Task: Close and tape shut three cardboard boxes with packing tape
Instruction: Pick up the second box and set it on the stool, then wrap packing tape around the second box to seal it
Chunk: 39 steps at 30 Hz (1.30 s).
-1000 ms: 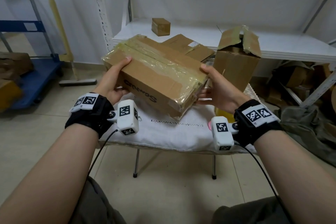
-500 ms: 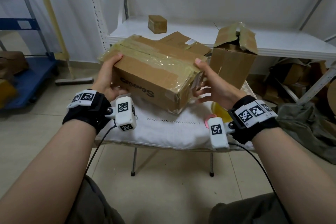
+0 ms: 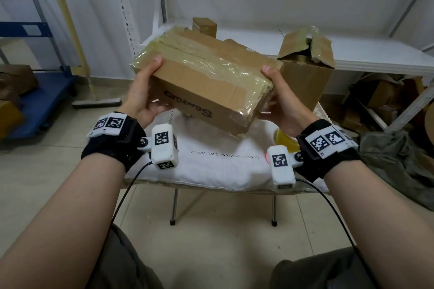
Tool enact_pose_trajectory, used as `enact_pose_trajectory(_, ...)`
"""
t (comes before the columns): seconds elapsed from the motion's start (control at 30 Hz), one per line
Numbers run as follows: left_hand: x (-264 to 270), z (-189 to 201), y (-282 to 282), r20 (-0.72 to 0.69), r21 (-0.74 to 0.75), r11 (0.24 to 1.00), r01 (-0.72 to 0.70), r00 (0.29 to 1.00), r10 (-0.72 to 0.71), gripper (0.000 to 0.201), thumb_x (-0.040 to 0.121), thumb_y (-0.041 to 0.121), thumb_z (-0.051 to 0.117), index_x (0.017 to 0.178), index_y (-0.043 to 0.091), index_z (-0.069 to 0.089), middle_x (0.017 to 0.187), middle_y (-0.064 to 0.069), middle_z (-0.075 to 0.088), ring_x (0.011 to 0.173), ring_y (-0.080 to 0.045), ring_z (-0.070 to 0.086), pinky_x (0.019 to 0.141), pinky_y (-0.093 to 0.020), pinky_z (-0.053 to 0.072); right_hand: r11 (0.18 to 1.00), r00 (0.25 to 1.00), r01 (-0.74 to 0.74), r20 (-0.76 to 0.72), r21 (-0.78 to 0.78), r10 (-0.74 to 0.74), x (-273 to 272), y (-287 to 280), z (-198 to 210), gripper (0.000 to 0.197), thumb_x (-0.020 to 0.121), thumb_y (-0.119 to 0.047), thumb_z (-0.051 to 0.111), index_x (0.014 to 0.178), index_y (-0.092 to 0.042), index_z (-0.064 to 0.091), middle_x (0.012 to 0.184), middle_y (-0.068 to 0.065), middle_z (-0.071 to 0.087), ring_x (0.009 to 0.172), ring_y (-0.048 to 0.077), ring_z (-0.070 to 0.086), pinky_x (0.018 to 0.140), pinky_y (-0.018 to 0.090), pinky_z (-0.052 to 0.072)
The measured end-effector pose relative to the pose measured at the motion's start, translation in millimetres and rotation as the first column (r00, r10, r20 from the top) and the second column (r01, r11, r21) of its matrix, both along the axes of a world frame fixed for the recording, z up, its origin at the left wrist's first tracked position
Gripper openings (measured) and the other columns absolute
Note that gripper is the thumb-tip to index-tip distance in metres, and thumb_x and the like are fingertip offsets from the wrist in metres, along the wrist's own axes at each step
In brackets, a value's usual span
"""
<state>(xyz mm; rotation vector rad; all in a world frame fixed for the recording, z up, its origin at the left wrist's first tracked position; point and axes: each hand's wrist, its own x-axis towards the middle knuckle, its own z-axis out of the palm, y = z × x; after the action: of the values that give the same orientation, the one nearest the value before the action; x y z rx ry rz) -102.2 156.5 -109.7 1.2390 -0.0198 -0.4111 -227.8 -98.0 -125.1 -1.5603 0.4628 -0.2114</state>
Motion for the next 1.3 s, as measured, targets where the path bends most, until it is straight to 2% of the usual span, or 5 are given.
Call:
enact_pose_trajectory(0.2, 11.0, -17.9, 11.9, -0.147, 0.332, 0.94, 0.079, 0.989, -0.032, 0.07, 0.075, 0.054, 0.078, 0.131, 0.028, 0.045, 0.113, -0.007, 0.046, 0.105, -0.042, 0.055, 0.066, -0.053, 0.062, 0.986, 0.977, -0.068, -0.192, 0.151, 0.097, -7.2, 2.8, -8.7, 0.05, 0.091, -0.065, 0.053, 0.118, -0.023, 0.057, 0.117, 0.012, 0.06, 0.109, 0.03, 0.058, 0.101, 0.044, 0.05)
enact_pose_trajectory(0.43, 32.4, -35.0, 20.7, 0.178, 0.651, 0.754, -0.085, 0.983, -0.043, 0.09, 0.064, 0.053, 0.086, 0.138, 0.021, 0.045, 0.142, -0.005, 0.043, 0.131, -0.029, 0.044, 0.105, -0.039, 0.039, 1.0, 0.955, -0.008, -0.298, 0.002, 0.008, -3.4, -6.1, -18.4, 0.054, 0.09, -0.06, 0.063, 0.118, -0.015, 0.059, 0.103, 0.015, 0.061, 0.091, 0.03, 0.058, 0.098, 0.043, 0.048)
enact_pose_trajectory(0.77, 21.8, -23.4, -3.0, 0.583, 0.782, 0.522, -0.342, 0.698, -0.416, 0.031, 0.093, 0.029, 0.065, 0.124, 0.036, 0.066, 0.153, 0.002, 0.042, 0.147, -0.024, 0.024, 0.118, -0.056, -0.009, 0.986, 0.979, 0.044, -0.19, -0.162, -0.075, -6.8, -18.3, -12.9, 0.048, 0.099, -0.048, 0.059, 0.127, -0.009, 0.064, 0.121, 0.005, 0.059, 0.108, 0.02, 0.055, 0.104, 0.032, 0.047)
enact_pose_trajectory(1.0, 19.3, -22.1, -2.6, 0.579, 0.781, 0.534, -0.326, 0.699, -0.42, 0.032, 0.094, 0.026, 0.065, 0.125, 0.033, 0.066, 0.15, -0.001, 0.044, 0.145, -0.025, 0.029, 0.118, -0.054, -0.008, 0.906, 0.941, 0.072, -0.271, -0.417, -0.2, -35.3, -51.6, -3.4, 0.013, 0.101, -0.015, 0.059, 0.105, -0.005, 0.065, 0.09, 0.009, 0.062, 0.071, 0.014, 0.055, 0.057, 0.021, 0.049)
enact_pose_trajectory(1.3, 12.7, -21.7, -14.5, 0.718, 0.643, 0.694, -0.324, 0.571, -0.399, 0.049, 0.084, -0.008, 0.059, 0.113, 0.029, 0.073, 0.134, 0.005, 0.06, 0.134, -0.017, 0.043, 0.122, -0.047, 0.02, 0.727, 0.829, -0.304, -0.547, -0.615, -0.116, -62.5, -51.0, -1.5, 0.022, 0.086, -0.029, 0.077, 0.09, -0.008, 0.072, 0.082, 0.0, 0.069, 0.078, 0.014, 0.061, 0.069, 0.027, 0.046)
